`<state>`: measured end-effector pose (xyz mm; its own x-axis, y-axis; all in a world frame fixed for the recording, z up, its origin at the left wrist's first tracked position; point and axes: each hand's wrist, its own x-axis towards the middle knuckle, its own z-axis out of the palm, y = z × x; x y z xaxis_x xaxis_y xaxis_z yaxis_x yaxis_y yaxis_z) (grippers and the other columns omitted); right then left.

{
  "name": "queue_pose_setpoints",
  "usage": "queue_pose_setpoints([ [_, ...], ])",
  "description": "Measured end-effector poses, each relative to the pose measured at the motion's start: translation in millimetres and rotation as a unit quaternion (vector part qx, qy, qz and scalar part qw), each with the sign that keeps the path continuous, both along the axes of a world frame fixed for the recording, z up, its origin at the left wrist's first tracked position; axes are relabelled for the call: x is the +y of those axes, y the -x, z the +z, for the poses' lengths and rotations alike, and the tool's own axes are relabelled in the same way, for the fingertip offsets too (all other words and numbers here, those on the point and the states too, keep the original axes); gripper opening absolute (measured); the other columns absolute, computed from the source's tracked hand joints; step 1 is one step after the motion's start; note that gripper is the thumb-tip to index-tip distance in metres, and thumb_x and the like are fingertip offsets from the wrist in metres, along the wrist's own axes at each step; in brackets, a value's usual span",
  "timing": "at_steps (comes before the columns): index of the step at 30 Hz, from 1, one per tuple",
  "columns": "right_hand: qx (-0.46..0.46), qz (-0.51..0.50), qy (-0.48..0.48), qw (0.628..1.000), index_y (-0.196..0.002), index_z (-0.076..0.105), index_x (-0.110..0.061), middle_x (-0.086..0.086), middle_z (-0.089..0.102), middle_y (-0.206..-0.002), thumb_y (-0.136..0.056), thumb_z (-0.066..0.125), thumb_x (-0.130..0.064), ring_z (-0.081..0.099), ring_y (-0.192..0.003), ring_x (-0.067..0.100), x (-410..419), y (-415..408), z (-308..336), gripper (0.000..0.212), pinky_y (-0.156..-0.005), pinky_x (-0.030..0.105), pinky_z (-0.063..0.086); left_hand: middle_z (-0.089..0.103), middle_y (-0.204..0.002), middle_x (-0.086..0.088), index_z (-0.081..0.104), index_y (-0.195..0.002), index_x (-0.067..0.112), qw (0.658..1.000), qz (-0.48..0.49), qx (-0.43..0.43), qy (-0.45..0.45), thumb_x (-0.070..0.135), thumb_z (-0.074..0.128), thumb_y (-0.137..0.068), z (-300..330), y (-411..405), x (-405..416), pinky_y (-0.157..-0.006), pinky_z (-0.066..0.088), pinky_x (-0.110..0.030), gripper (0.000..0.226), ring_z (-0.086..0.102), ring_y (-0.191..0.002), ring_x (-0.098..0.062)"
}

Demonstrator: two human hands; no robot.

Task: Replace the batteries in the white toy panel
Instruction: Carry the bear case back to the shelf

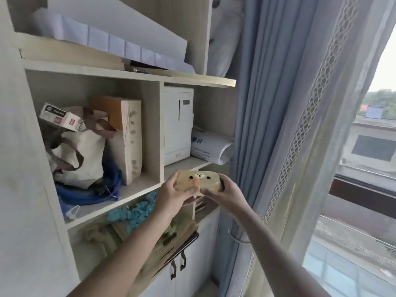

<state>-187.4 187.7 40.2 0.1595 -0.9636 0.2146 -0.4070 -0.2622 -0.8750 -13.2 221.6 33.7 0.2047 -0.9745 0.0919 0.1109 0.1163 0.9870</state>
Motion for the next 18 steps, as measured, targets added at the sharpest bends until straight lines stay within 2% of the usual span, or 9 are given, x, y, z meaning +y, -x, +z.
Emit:
queue_pose_setpoints([
  [2, -0.003, 0.022, -0.009, 1.000, -0.123, 0.060, -0.028, -0.012, 0.072, -0.108, -0.071, 0.087, -0.046, 0.068, -0.097, 0.005, -47, -2, 0, 0.061, -0.082, 0.022, 0.054, 0.053, -0.138, -0.013, 0.036, -0.153, 0.019, 0.998, 0.050, -0.042, 0.004, 0.018, 0.087, -0.072, 1, 2, -36, -0.066, 0.064, -0.037, 0.096, 0.074, -0.093, -0.033],
  [4, 0.009, 0.047, -0.004, 0.999, -0.128, 0.061, -0.026, -0.009, 0.072, -0.113, -0.066, 0.085, -0.055, 0.069, -0.102, 0.010, -95, -7, -2, 0.073, -0.085, 0.026, 0.055, 0.055, -0.139, -0.011, 0.036, -0.153, 0.018, 0.991, 0.105, -0.080, 0.008, 0.030, 0.088, -0.072, 3, 4, -66, -0.068, 0.065, -0.043, 0.096, 0.078, -0.080, -0.027],
  [6, 0.015, 0.088, 0.000, 0.996, -0.132, 0.059, -0.028, -0.008, 0.071, -0.119, -0.065, 0.085, -0.057, 0.067, -0.104, 0.012, -139, -13, -5, 0.078, -0.086, 0.027, 0.054, 0.066, -0.124, -0.010, 0.041, -0.149, 0.015, 0.981, 0.156, -0.119, 0.010, 0.040, 0.086, -0.073, 3, 5, -94, -0.063, 0.065, -0.040, 0.092, 0.078, -0.074, -0.023],
  [9, 0.008, 0.173, -0.004, 0.985, -0.128, 0.060, -0.026, -0.008, 0.070, -0.120, -0.075, 0.087, -0.040, 0.064, -0.102, 0.010, -196, -21, -8, 0.062, -0.080, 0.018, 0.049, 0.074, -0.096, -0.004, 0.053, -0.135, 0.012, 0.960, 0.226, -0.161, -0.013, 0.043, 0.085, -0.072, -1, 8, -131, -0.053, 0.063, -0.037, 0.077, 0.075, -0.065, -0.016],
  [12, 0.018, 0.243, -0.026, 0.970, -0.131, 0.056, -0.023, -0.010, 0.065, -0.112, -0.078, 0.086, -0.026, 0.063, -0.102, 0.011, -243, -37, -15, 0.061, -0.077, 0.012, 0.047, 0.076, -0.090, -0.006, 0.062, -0.118, 0.013, 0.941, 0.293, -0.161, -0.045, 0.042, 0.085, -0.074, -11, 9, -159, -0.049, 0.061, -0.043, 0.058, 0.072, -0.056, -0.019],
  [15, 0.029, 0.292, -0.051, 0.955, -0.128, 0.059, -0.020, -0.016, 0.066, -0.105, -0.079, 0.087, -0.020, 0.068, -0.102, 0.011, -279, -53, -26, 0.057, -0.072, 0.007, 0.049, 0.073, -0.091, -0.001, 0.061, -0.112, 0.017, 0.919, 0.336, -0.191, -0.083, 0.038, 0.084, -0.077, -14, 10, -177, -0.042, 0.057, -0.033, 0.047, 0.074, -0.058, -0.023],
  [17, 0.048, 0.317, -0.048, 0.946, -0.121, 0.062, -0.024, -0.020, 0.067, -0.103, -0.077, 0.087, -0.024, 0.067, -0.097, 0.001, -295, -58, -31, 0.051, -0.070, 0.006, 0.049, 0.072, -0.092, -0.001, 0.061, -0.106, 0.018, 0.907, 0.348, -0.214, -0.104, 0.036, 0.086, -0.073, -17, 10, -186, -0.038, 0.051, -0.025, 0.045, 0.073, -0.058, -0.024],
  [18, 0.054, 0.326, -0.049, 0.943, -0.121, 0.064, -0.023, -0.019, 0.068, -0.105, -0.075, 0.089, -0.028, 0.066, -0.097, 0.000, -303, -61, -35, 0.053, -0.074, 0.009, 0.052, 0.072, -0.092, 0.001, 0.060, -0.104, 0.020, 0.901, 0.355, -0.224, -0.111, 0.037, 0.087, -0.071, -18, 10, -189, -0.038, 0.049, -0.023, 0.046, 0.073, -0.057, -0.023],
])
